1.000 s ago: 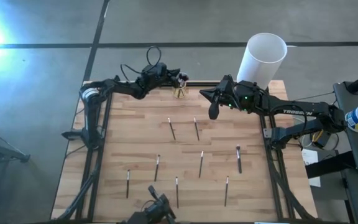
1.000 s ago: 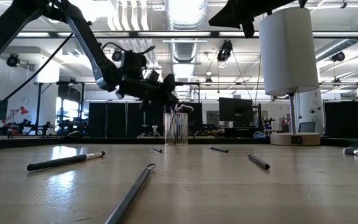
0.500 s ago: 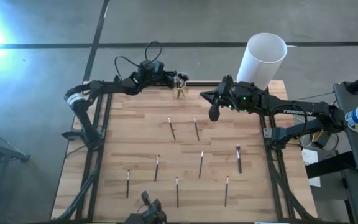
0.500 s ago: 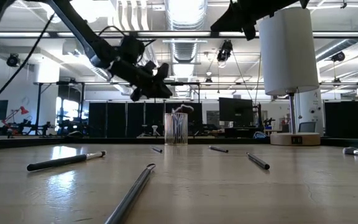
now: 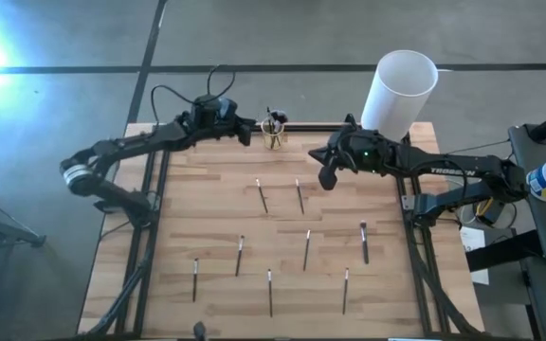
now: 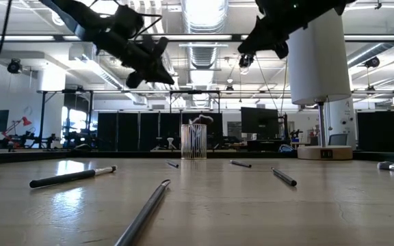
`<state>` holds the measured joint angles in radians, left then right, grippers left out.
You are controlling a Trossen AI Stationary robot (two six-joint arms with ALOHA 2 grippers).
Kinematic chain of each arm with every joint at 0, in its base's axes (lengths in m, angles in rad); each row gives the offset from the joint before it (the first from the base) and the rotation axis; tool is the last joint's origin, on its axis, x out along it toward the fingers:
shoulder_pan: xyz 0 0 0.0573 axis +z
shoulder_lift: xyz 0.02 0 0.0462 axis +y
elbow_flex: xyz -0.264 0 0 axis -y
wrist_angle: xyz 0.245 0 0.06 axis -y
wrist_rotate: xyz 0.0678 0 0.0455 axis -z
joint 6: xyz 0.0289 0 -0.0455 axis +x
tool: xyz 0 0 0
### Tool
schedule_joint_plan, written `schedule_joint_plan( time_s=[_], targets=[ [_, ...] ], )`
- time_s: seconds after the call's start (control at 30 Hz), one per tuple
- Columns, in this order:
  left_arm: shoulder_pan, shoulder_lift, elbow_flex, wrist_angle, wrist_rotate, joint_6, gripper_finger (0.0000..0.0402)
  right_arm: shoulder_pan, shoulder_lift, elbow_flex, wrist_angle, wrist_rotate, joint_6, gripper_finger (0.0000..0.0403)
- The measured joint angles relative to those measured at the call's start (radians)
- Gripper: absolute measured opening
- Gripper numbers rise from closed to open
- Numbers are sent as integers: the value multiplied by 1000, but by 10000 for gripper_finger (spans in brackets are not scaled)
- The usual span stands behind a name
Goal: Put items in baskets/containers
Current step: Put the black foundation brush into the yellow pen holder
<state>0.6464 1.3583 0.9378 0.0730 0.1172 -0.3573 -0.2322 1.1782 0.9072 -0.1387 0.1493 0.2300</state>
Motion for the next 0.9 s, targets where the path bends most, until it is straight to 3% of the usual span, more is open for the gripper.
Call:
schedule_joint_plan(
  time_s=[0.23, 0.37, 0.6, 0.77, 0.9],
  targets=[
    [-34, -131, -264, 195, 38, -65, 0, 42, 1, -166, 153, -21, 151, 8],
    [-50, -212, -428, 365, 87, -119, 0, 82, -9, -227, 131, -10, 262, 8],
    [-53, -344, -625, 466, 160, -187, 0, 200, -45, -199, -226, 162, 581, 8],
    [-54, -414, -691, 468, 178, -171, 0, 290, -52, -149, -531, 167, 835, 8],
    [-55, -436, -714, 467, 179, -175, 0, 345, -64, -149, -667, 130, 1005, 8]
  ],
)
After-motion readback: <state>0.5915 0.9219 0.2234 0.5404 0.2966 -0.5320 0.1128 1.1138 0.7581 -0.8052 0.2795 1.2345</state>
